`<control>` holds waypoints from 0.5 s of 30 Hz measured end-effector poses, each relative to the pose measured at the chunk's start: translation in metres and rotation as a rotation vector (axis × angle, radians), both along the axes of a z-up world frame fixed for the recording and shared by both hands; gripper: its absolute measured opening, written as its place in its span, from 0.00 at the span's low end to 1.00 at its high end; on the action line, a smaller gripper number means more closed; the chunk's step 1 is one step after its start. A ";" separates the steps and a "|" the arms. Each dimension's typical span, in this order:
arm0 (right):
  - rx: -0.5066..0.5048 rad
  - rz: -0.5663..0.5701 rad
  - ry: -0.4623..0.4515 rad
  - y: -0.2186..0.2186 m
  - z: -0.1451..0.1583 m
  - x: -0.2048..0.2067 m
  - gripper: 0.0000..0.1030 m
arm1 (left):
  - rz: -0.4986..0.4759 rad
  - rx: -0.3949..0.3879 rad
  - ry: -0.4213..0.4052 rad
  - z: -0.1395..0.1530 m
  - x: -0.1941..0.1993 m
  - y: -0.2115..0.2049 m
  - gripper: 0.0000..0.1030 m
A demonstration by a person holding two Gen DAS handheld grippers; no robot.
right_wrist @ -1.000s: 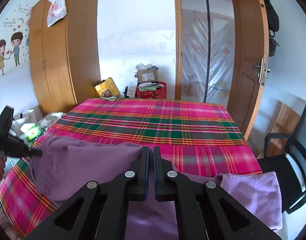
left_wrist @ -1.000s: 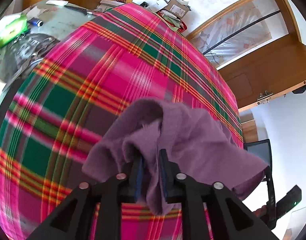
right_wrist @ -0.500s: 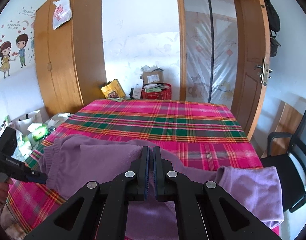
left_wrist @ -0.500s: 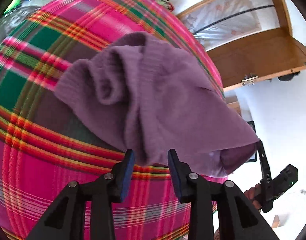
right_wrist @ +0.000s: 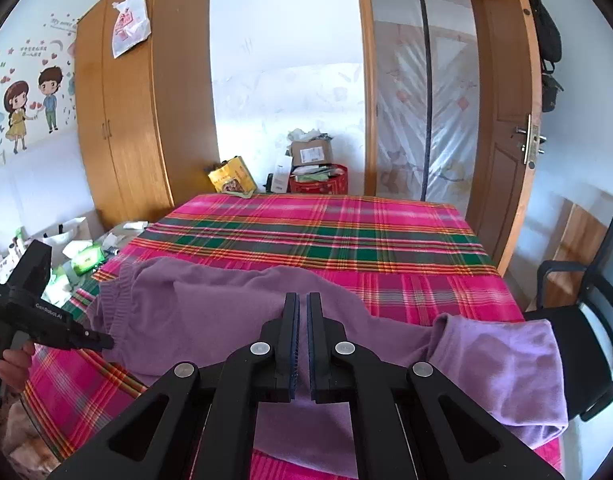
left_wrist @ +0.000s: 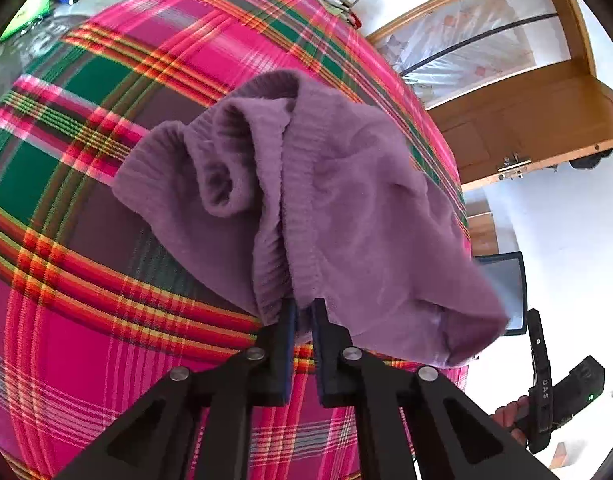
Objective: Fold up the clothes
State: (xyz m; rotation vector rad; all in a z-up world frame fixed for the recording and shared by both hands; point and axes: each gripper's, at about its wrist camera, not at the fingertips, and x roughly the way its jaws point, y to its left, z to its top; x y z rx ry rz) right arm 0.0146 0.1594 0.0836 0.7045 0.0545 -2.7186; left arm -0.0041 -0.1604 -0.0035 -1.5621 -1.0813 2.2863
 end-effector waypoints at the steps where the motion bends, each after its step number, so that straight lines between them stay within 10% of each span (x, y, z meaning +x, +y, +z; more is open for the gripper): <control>1: -0.002 -0.003 0.001 0.001 0.000 0.001 0.04 | -0.005 -0.001 0.009 0.002 0.002 0.000 0.07; 10: 0.068 0.056 -0.136 -0.010 -0.035 -0.013 0.06 | 0.004 0.004 0.067 0.022 0.004 -0.007 0.05; 15: 0.111 0.199 -0.205 -0.031 -0.062 -0.010 0.30 | 0.048 -0.015 0.109 0.039 0.002 -0.012 0.02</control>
